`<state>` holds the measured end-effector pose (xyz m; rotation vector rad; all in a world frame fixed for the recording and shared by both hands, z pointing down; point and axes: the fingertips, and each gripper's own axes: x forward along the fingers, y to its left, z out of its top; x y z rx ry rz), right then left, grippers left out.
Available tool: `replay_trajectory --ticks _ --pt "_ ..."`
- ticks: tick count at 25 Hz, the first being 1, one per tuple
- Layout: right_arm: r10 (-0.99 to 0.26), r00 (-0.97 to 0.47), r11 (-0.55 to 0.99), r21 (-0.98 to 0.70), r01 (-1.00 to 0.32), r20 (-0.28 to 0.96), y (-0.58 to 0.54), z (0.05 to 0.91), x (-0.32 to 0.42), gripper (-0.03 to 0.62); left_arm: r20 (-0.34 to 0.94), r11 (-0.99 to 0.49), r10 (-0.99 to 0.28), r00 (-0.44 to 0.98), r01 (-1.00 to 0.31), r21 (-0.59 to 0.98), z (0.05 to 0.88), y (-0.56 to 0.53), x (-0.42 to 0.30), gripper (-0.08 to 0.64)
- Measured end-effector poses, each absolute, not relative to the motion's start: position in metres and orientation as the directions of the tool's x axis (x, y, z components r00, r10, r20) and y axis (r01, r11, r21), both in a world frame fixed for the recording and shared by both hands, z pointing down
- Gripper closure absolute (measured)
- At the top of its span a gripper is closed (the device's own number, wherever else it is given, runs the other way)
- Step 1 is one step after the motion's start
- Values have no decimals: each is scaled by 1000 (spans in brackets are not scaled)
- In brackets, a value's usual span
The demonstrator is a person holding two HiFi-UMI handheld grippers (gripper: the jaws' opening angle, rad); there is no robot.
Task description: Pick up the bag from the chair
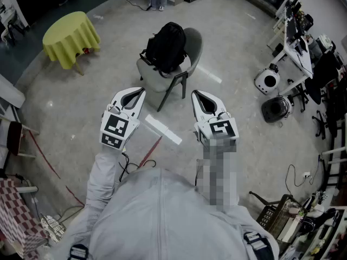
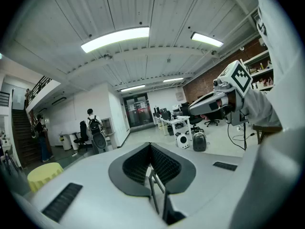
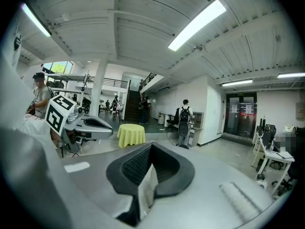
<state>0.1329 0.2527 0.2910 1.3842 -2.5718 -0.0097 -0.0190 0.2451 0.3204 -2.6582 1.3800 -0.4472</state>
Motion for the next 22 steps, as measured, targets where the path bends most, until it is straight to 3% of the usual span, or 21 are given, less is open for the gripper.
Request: replay_trajectory --ticks 22 --pt "-779 -588 599 -19 -800 215 245 324 180 581 271 -533 -837 476 -820 -206 354 253 19 554"
